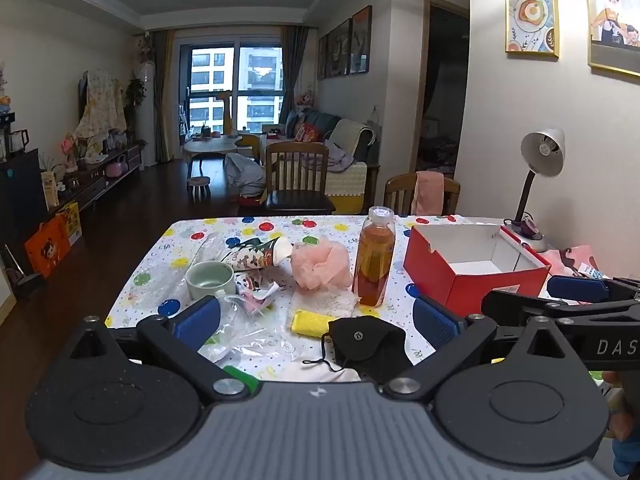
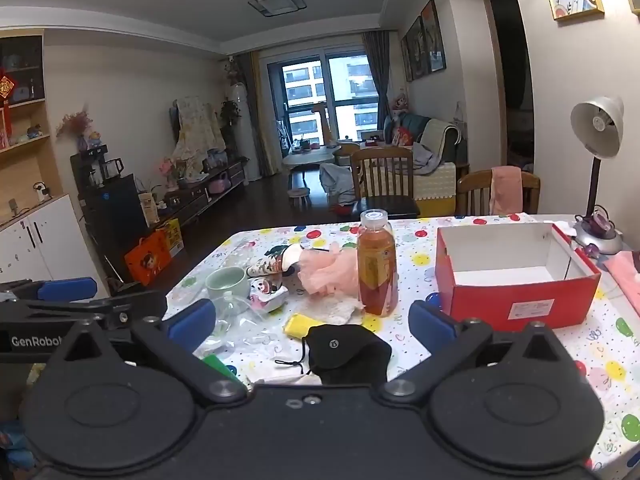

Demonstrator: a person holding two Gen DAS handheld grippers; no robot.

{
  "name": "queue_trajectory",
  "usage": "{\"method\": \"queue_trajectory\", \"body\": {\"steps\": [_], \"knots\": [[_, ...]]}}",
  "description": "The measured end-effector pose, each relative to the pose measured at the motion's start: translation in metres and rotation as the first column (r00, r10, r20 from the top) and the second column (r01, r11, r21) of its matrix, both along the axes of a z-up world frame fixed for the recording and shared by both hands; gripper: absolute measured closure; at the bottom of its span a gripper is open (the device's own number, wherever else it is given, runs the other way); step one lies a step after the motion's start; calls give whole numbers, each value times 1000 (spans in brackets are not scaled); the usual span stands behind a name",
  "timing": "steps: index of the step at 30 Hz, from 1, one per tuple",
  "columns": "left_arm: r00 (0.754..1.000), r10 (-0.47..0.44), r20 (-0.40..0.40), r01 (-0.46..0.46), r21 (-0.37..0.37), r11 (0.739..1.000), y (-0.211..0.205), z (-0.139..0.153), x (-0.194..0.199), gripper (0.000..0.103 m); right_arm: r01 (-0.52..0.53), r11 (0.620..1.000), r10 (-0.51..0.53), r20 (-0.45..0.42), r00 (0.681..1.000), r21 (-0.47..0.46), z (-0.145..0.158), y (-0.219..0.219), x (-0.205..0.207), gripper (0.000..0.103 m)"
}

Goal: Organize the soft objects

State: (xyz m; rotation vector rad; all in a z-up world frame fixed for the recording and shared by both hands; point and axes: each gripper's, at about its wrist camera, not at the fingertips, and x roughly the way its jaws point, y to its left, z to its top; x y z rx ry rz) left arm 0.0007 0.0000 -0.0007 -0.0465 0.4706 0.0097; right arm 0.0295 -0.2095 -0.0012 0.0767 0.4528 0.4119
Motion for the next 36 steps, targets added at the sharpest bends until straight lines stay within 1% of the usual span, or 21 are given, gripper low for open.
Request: {"method": "queue_trajectory", "body": {"steps": [2,4,5,7,8,11,12,17,27,36], "knots": [[1000,-2,-10,2,-13,1000,1,-1,1,0,-1,1000,1,-7,1000,3,1,-1,1,0],[1000,9,-21,-10,-43,999,5,-3,3,0,-1,1000,1,-6,1000,-2,3,-1,1,0],[1000,15,-11,-16,-44,999,5,-2,-3,0,-2,1000,2,-6,1000,-3,4,-3,1,0],[1000,21,-16,-22,-40,999,5,-2,-4,0,-1,1000,1,-17,1000,15,5,-4,2,0],[1000,23,-19,-24,-36,999,4,-2,-5,0,-7,1000,7,-16,1000,13,-2,1,-1,0],[999,27,-23,-27,-26,999,2,-1,-9,0,-17,1000,17,-16,1000,11,-9,8,-3,0],[999,26,-24,-27,-33,999,3,-5,-10,0,-20,1000,20,-22,1000,15,-11,9,-2,0],[999,23,-38,-25,-38,999,3,-8,-15,0,-18,1000,19,-29,999,21,-6,6,-2,0],[999,24,-37,-25,-38,999,2,-9,-18,0,-17,1000,18,-30,999,26,-5,3,0,0],[999,29,-43,-30,-34,999,3,-9,-18,0,-15,999,16,-32,999,31,-5,-2,-13,0]]}}
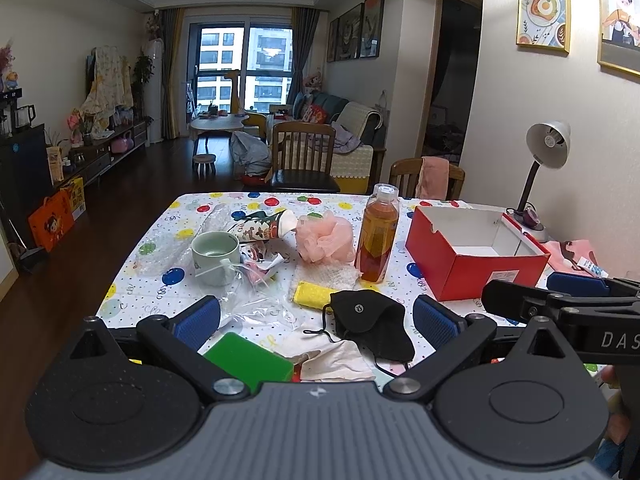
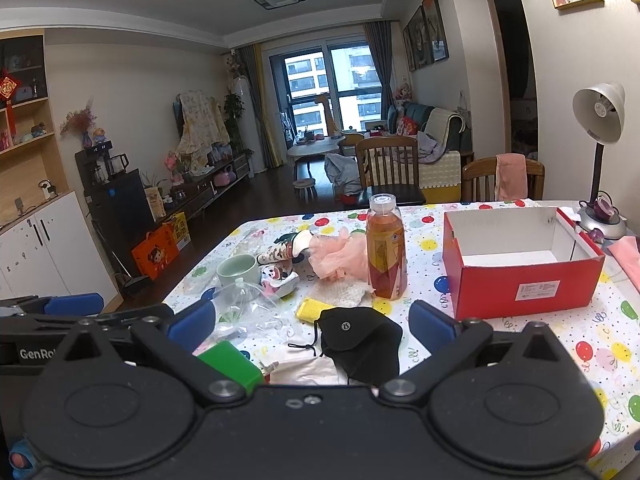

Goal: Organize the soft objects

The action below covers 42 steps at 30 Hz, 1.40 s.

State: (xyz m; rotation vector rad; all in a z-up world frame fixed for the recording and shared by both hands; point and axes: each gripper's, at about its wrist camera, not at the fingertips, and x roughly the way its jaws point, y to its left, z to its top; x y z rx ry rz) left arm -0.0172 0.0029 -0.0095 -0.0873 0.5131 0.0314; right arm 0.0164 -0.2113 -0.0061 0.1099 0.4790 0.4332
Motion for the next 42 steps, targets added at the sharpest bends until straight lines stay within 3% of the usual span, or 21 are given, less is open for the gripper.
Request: {"method": "queue_trajectory", "body": {"steps": [42], "knots": [[999,20,37,-22,45,999,1,6,-3,0,7,1000,-6,11,1000,-18,2,7,4,0]]}}
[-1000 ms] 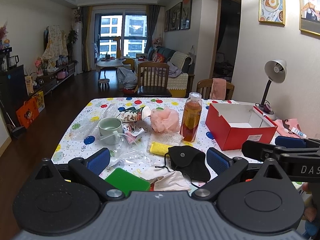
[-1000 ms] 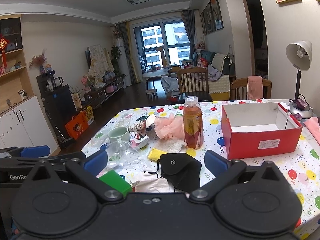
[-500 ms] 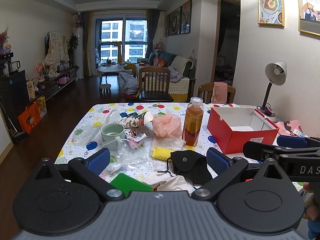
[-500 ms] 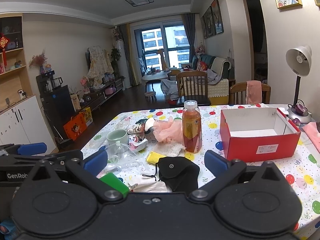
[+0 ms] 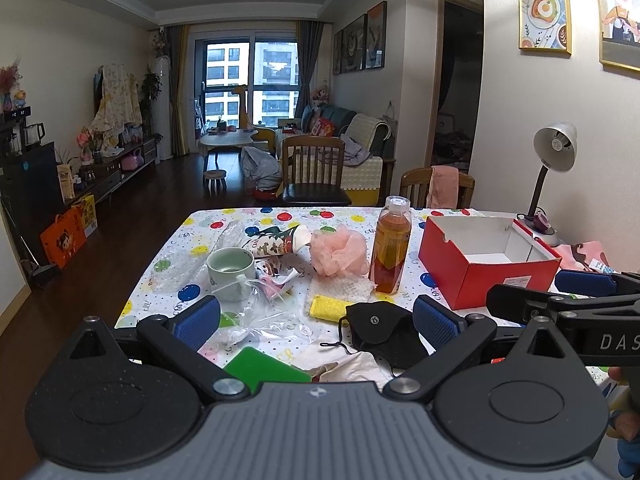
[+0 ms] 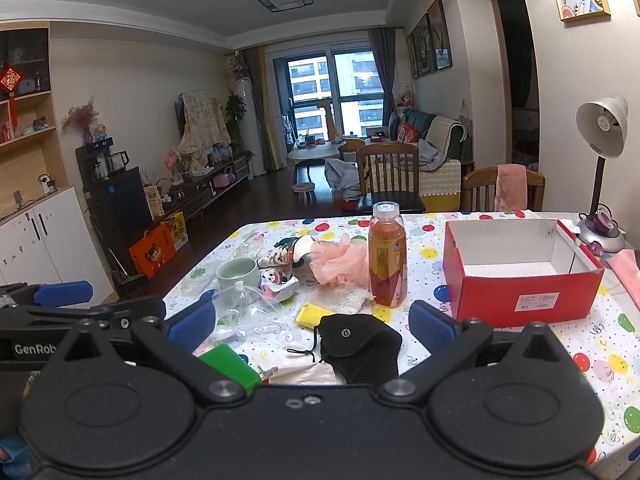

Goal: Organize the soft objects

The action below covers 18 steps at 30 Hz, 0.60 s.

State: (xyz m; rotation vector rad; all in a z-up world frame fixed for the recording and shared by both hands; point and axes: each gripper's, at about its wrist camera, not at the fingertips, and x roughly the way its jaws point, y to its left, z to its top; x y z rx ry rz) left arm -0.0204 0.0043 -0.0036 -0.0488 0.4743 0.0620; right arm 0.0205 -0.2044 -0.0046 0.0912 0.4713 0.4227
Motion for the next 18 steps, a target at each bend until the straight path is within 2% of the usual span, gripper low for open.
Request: {"method": "queue_trajectory", "body": {"steps": [18], "knots": [[1000,10,-4,-10,-22,1000,6,-3,-1,0,-6,1000,6,10,1000,-5,1,2,-1,0]]}}
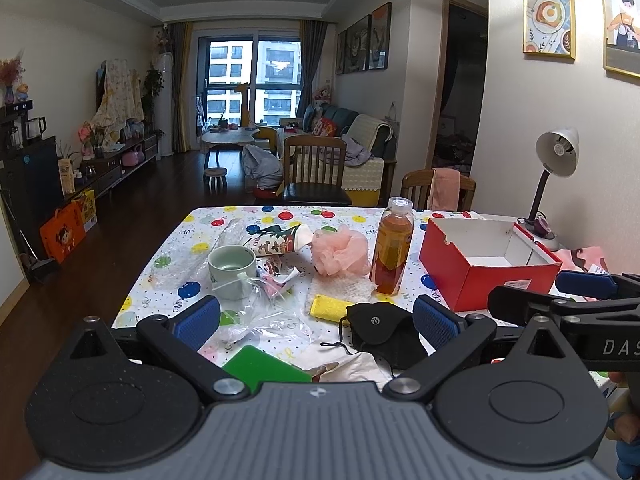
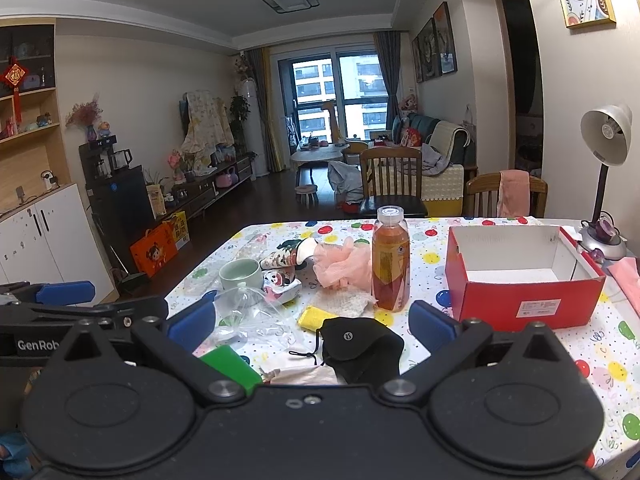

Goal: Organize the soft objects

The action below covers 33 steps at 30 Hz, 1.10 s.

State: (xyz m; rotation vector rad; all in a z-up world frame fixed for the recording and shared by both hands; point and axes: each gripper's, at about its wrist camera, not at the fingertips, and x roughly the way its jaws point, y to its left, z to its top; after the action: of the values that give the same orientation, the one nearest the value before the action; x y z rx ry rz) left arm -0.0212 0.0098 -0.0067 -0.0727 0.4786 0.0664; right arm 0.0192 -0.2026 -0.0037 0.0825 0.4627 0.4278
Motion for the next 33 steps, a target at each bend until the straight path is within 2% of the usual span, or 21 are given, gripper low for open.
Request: {"method": "queue_trajectory", "body": {"steps": [5,9,12,15,20,22,24,30,33], "knots": [[998,-8,-57,6,-29,1000,8,-10,12,0,-8,1000,8,-9,1000,-8,1,3,3,0],[993,-5,-115,3,-10,1000,12,-23,33,0,-14,1000,14,-28,1000,-20,-4,7,17,0],[986,0,-167,2,14,1000,16,-40,51,0,-1,1000,-1,-38,999,-31,-10,10,32,0],[972,9,-236,-11,-8,1000,25,-61,70,0,11,999,-14,-61,998,-53,-23,15,49,0],[941,63,-334,-73,-20,997,40,-93,102,0,30,994,-42,-119,992,-102,-51,27,86,0],[932,66,-356,-70,4,998,42,-107,111,0,34,992,-51,-139,989,-121,-61,32,99,2],[914,85,-398,-83,23,996,46,-122,120,0,34,992,-55,-171,984,-124,-73,36,114,3],[862,112,-494,-154,-45,987,61,-142,141,0,26,987,-64,-234,970,-161,-107,43,149,4],[829,114,-547,-217,-127,968,72,-148,153,0,30,985,-72,-249,966,-171,-118,44,162,4]]}}
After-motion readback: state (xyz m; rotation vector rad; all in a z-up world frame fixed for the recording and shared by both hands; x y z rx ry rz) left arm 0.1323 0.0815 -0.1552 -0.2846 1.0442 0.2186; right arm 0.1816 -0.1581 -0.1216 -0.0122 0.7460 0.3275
